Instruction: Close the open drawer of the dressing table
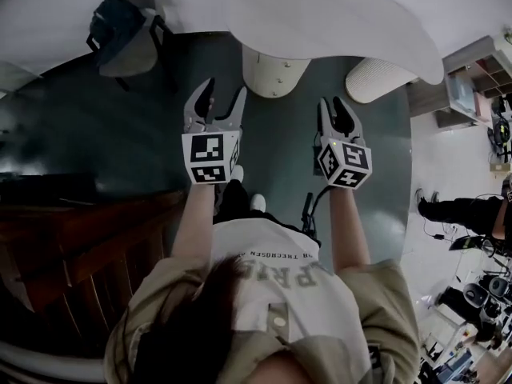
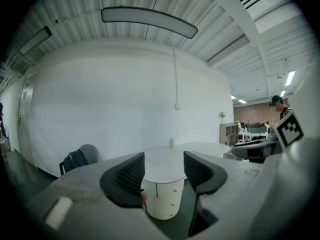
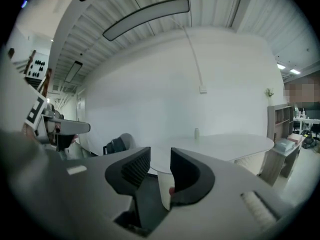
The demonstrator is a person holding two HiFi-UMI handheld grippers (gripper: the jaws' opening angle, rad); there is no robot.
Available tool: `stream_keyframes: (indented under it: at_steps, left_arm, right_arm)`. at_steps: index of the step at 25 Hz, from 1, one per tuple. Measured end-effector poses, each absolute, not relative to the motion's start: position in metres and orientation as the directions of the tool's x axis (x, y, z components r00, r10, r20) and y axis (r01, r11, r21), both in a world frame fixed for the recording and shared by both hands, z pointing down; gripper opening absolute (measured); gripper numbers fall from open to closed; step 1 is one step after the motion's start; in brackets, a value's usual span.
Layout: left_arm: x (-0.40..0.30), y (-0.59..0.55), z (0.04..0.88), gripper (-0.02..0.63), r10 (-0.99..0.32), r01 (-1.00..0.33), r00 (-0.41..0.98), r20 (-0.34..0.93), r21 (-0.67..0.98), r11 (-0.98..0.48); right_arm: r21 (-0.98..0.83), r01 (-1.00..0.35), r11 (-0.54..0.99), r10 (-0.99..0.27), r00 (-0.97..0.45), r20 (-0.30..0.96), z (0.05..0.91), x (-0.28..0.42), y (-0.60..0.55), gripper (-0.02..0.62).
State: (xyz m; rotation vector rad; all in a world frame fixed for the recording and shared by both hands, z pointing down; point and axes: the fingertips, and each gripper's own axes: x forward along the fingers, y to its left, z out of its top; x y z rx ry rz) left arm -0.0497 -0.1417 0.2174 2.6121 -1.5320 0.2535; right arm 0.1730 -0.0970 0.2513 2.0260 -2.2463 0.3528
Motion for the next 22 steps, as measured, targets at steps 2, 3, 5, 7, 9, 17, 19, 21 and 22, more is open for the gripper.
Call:
stream_keyframes:
  at_steps: [2,3,5,7,9,17,19,21,22]
  left_arm:
    - [-0.051,-0.132,0.209,0.234,-0.857,-0.872,0.482,0.184,0.001,-0.490]
    - [-0.052,-0.128,0.206,0.215,-0.857,-0.871,0.483,0.179,-0.003,-0.491]
    - [-0.050,-0.122,0.201,0.182,-0.858,-0.869,0.486,0.167,-0.011,-0.494]
    - [-0.047,-0.116,0.198,0.155,-0.858,-0.867,0.489,0.157,-0.016,-0.497]
    - [-0.045,-0.112,0.195,0.126,-0.858,-0.865,0.492,0.148,-0.023,-0.500]
    - [-0.046,-0.104,0.187,0.030,-0.857,-0.860,0.499,0.131,-0.050,-0.508]
    - [-0.049,-0.102,0.188,0.009,-0.859,-0.861,0.498,0.121,-0.052,-0.506]
    - [-0.051,-0.102,0.188,0.008,-0.860,-0.861,0.498,0.115,-0.056,-0.506]
    - [-0.052,-0.102,0.188,0.008,-0.860,-0.860,0.498,0.114,-0.058,-0.506]
  right_arm:
    - [-0.122,-0.989,0.087,-0.973,-0.111,0.201,0.236,0.169,-0.086,0.126]
    - [-0.128,-0.988,0.085,-0.976,-0.108,0.191,0.230,0.167,-0.082,0.120]
    - [-0.133,-0.988,0.079,-0.979,-0.102,0.176,0.221,0.165,-0.075,0.108]
    - [-0.121,-0.990,0.075,-0.981,-0.095,0.166,0.214,0.164,-0.070,0.091]
    - [-0.095,-0.993,0.076,-0.983,-0.090,0.159,0.207,0.161,-0.065,0.068]
    - [-0.055,-0.996,0.066,-0.989,-0.073,0.132,0.190,0.154,-0.051,0.010]
    - [-0.057,-0.996,0.061,-0.989,-0.068,0.130,0.192,0.154,-0.049,0.006]
    - [-0.060,-0.996,0.064,-0.989,-0.071,0.128,0.192,0.153,-0.047,0.006]
    - [-0.061,-0.996,0.067,-0.989,-0.074,0.127,0.192,0.152,-0.046,0.006]
